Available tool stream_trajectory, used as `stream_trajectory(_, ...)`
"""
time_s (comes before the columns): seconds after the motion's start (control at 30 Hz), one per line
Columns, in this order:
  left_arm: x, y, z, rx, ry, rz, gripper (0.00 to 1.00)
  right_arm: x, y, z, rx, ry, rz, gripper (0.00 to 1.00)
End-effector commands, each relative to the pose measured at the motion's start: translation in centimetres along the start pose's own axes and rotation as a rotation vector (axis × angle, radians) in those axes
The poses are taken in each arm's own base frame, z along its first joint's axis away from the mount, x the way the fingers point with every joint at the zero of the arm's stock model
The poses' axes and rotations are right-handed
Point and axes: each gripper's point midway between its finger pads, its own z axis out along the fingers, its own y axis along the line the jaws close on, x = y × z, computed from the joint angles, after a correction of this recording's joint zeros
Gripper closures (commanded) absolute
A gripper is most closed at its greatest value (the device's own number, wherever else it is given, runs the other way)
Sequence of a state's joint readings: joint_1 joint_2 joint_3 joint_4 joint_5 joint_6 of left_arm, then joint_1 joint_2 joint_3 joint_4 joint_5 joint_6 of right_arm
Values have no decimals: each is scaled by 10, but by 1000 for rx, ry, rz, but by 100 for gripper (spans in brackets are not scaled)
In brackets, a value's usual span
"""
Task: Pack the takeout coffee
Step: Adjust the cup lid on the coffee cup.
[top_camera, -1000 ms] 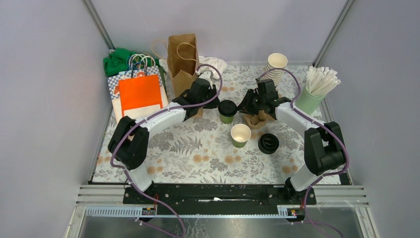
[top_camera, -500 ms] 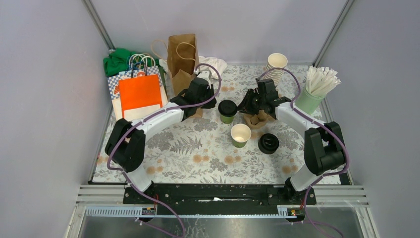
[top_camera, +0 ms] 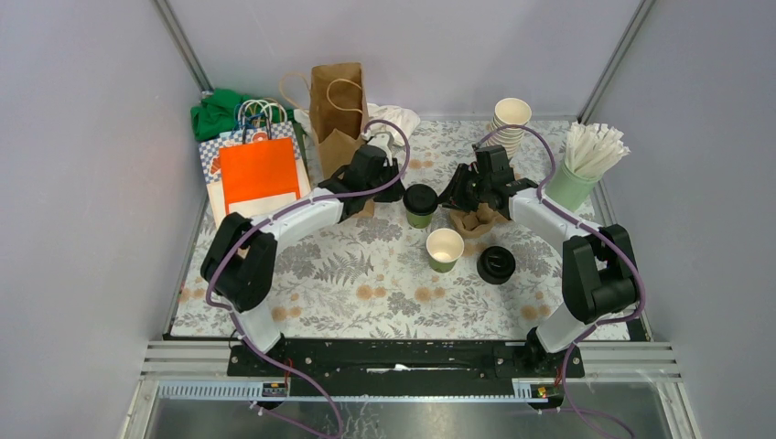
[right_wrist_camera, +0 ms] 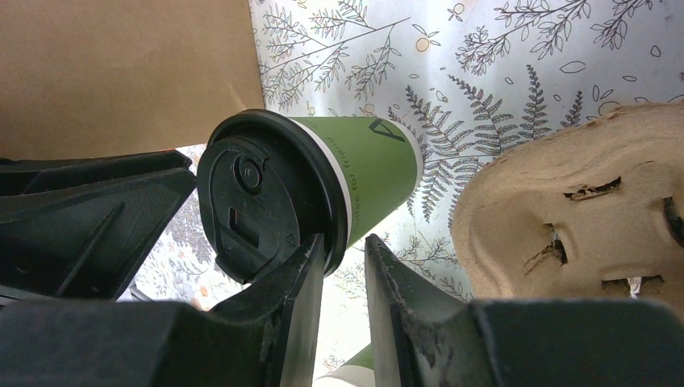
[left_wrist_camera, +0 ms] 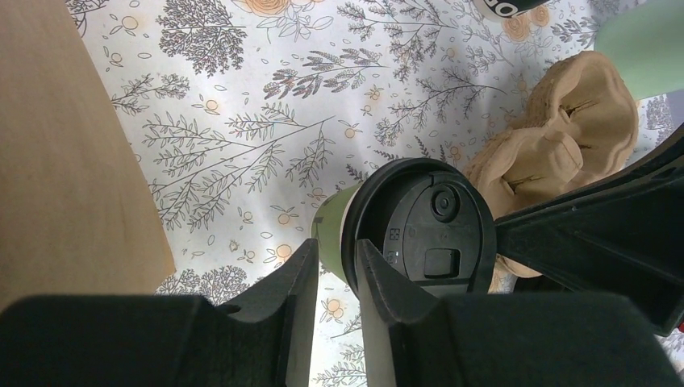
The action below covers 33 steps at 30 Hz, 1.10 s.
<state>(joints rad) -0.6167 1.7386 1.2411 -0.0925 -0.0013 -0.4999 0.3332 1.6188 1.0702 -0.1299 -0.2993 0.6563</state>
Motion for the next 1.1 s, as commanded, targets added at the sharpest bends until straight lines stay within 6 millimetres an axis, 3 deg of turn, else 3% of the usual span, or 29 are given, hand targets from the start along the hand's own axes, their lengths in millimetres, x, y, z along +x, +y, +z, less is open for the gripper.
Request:
stream_trajectory(0.0,-10,-7,5,41,-26,-16,73,-14,15,-7,-39,-36,-15,68)
stream_trajectory(1.07,36,15,22,5,111,-30,83,5,-1,10,-27,29,22,77)
